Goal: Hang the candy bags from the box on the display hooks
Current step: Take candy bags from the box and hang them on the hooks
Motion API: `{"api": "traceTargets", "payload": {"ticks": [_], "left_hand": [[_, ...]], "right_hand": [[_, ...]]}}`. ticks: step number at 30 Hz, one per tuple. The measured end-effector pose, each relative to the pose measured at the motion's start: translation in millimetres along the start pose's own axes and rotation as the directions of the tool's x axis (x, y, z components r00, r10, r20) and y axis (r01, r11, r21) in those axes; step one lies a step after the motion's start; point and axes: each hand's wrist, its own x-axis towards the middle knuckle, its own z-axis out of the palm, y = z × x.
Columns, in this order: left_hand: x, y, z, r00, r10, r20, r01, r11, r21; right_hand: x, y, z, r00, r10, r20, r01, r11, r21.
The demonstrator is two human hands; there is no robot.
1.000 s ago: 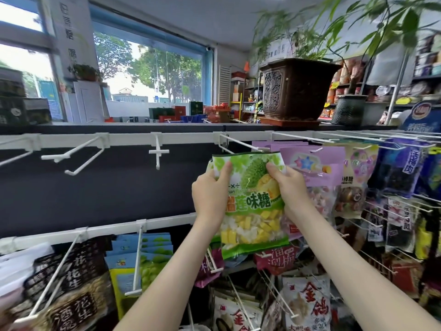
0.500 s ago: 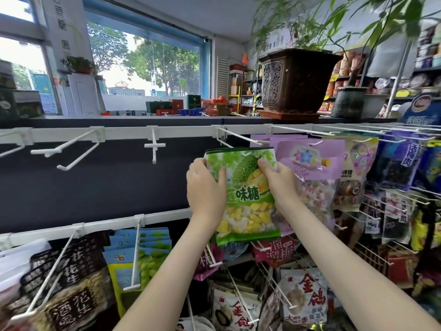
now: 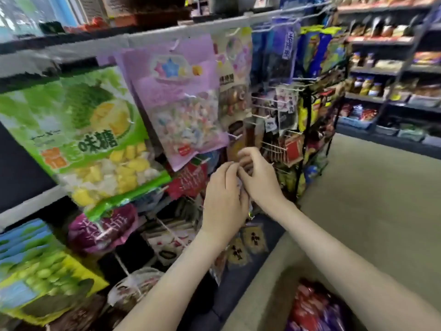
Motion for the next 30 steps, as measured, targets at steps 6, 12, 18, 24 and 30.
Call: {"api": "traceTargets", "payload": {"ticks": [6, 12, 18, 24, 30], "left_hand": [[-56.4, 62.7, 134.9, 0.887, 0.059, 0.459, 0.038, 0.979, -0.199], [-207.1, 94.9, 280.3, 0.540, 0.097, 0.836, 0.150, 0.967, -0.208], [-376.4, 86.9, 377.5, 0.198, 0.023, 0.980, 0.364, 0.927, -0.096], [-513.0, 65.2, 430.9, 0.017, -0.085, 0.996, 0.421, 0.904, 0.070], [-572.7, 45.1, 468.2, -0.050, -0.162, 0.986, 0.457, 0.873, 0.167]], "right_hand": [[-83.3, 149.8, -65.4, 0.897, 0.433, -0.087, -0.440, 0.895, -0.072], [-235.0, 317.4, -84.1, 0.593, 0.792, -0.145, -0.803, 0.595, -0.032], [-419.4, 483.3, -39.3, 0.162, 0.976, -0.147, -0.982, 0.174, 0.076], [-548.4, 591.6, 42.4, -0.256, 0.966, 0.036, -0.914, -0.254, 0.315], [-566.5, 650.6, 105.5, -0.341, 0.923, 0.177, -0.727, -0.379, 0.573]]}}
